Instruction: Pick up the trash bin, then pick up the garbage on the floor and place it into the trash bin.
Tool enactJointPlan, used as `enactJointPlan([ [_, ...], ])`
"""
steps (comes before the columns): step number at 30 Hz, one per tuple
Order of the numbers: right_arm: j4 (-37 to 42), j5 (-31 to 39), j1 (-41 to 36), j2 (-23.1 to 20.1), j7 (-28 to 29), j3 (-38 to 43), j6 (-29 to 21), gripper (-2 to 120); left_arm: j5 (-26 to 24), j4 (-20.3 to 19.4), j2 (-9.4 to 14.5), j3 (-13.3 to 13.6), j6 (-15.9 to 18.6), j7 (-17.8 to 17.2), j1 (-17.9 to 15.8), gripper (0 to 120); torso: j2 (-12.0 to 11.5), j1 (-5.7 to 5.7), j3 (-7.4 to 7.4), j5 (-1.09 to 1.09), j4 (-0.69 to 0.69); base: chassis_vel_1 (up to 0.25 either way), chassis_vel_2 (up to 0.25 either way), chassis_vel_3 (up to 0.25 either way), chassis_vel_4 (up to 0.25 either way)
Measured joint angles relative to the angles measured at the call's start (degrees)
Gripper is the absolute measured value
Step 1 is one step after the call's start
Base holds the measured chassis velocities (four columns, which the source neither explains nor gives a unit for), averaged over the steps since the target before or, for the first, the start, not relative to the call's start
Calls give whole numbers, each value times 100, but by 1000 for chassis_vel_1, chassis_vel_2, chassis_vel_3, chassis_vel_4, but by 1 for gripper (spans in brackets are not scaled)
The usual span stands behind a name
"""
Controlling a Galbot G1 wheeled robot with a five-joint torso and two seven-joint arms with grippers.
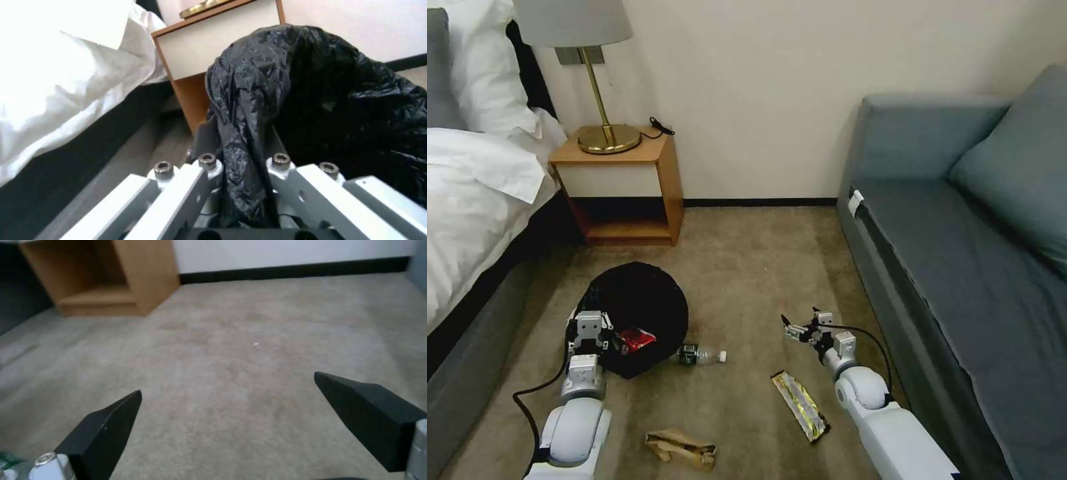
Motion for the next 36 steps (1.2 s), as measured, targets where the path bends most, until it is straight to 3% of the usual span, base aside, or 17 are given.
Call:
enactJointPlan([
  [13, -123, -44, 1078, -384, -926, -1038, -743, 100, -11, -77, 153, -126, 110, 73, -11, 5, 0, 0, -1, 0, 1, -3, 5, 0, -2],
  [17, -175, 207, 1569, -636, -1151, -1658, -1001, 100, -12, -111, 146, -136, 158, 77, 31, 5, 0, 0, -1, 0, 2, 0, 0, 0, 0],
  [20, -42, 365, 1874, -1082, -1413, -2481, -1202, 100, 62, -197, 113, -135, 341, 22, 16, 5, 0, 0, -1, -1, 0, 0, 0, 0, 0],
  [25, 196, 412, 1943, -1358, -1546, -3210, -1285, 100, 128, -302, 67, -115, 466, -28, -37, 5, 1, 0, -1, 0, -1, 0, 0, 0, 0],
  [36, 643, 697, 2050, -1467, -1639, -4456, -1704, 100, 333, -243, -42, -14, 478, -46, -98, 5, 1, 0, -1, 0, 0, 0, 0, 0, 0],
])
